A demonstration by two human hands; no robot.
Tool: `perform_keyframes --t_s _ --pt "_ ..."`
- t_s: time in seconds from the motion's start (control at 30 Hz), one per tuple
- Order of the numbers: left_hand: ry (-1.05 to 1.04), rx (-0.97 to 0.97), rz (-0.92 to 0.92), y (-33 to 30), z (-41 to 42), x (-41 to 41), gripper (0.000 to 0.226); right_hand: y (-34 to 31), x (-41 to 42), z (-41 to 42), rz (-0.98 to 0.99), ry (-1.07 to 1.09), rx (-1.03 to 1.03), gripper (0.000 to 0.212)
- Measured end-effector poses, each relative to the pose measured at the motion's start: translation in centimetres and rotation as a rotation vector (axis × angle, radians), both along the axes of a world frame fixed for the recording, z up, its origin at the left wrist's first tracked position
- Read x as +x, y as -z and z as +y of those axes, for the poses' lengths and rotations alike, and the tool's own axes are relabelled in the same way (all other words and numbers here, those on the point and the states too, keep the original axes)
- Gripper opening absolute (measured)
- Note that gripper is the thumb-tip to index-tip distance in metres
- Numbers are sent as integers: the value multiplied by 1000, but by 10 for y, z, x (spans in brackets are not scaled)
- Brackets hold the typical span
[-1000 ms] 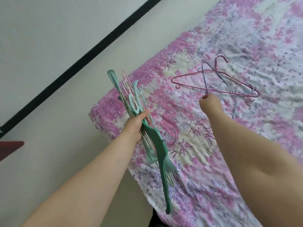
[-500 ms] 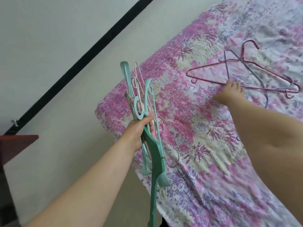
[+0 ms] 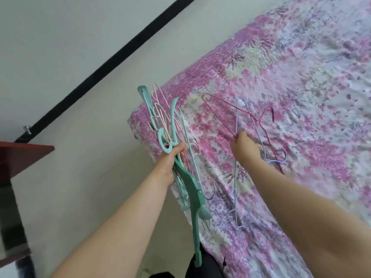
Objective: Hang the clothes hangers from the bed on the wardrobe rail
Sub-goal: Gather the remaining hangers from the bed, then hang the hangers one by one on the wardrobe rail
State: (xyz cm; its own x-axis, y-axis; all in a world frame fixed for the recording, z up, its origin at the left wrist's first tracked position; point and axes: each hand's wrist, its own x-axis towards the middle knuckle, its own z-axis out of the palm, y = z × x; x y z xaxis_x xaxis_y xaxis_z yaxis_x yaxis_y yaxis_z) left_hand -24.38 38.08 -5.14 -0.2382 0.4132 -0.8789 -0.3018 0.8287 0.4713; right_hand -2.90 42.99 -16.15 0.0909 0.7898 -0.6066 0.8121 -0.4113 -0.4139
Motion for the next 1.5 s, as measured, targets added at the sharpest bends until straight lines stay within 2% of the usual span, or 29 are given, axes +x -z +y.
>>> perform_keyframes --t_s 0.13,0.23,0.27,0.3,0.37,0.43,0.57,0.7,0.8,0.97,1.03,1.1,1.2,1.37,1.5 --pt "-161 16 -69 -30 -32 -26 15 -57 -34 -28 302 70 8 14" --pt "-236 39 -125 -56 -54 -47 27 -106 -67 -42 559 101 12 14" --pt "-257 49 -143 -62 -62 -54 19 -122 -81 -48 596 70 12 14" --pt "-275 60 -158 -71 -71 -58 12 -137 -95 -55 623 17 6 14" --pt "-326 100 -176 -84 -89 -68 17 -164 -126 -73 640 -140 -1 11" --pt "-391 172 -200 -97 -109 -78 10 -187 -154 -93 590 -332 10 12" --pt "-489 244 -151 -123 -150 -106 30 -213 -202 -138 495 -605 44 16" --pt "-623 305 -85 -146 -204 -137 13 -241 -235 -179 482 -729 89 18" --pt "-708 352 -91 -161 -253 -159 18 -259 -258 -215 500 -786 95 27" --pt "-892 416 -109 -182 -365 -187 16 -298 -305 -297 820 -727 -65 51" --pt "-938 446 -120 -186 -422 -194 17 -313 -324 -338 879 -759 -84 58" --pt "-961 467 -105 -189 -483 -199 20 -321 -341 -383 852 -851 -62 57" --pt "-1028 459 -69 -196 -582 -201 22 -327 -362 -452 676 -1039 42 34" --pt "-1169 459 54 -207 -750 -184 44 -333 -391 -570 282 -1374 100 34" --pt "-1348 466 120 -214 -858 -159 48 -345 -403 -671 156 -1680 316 27"
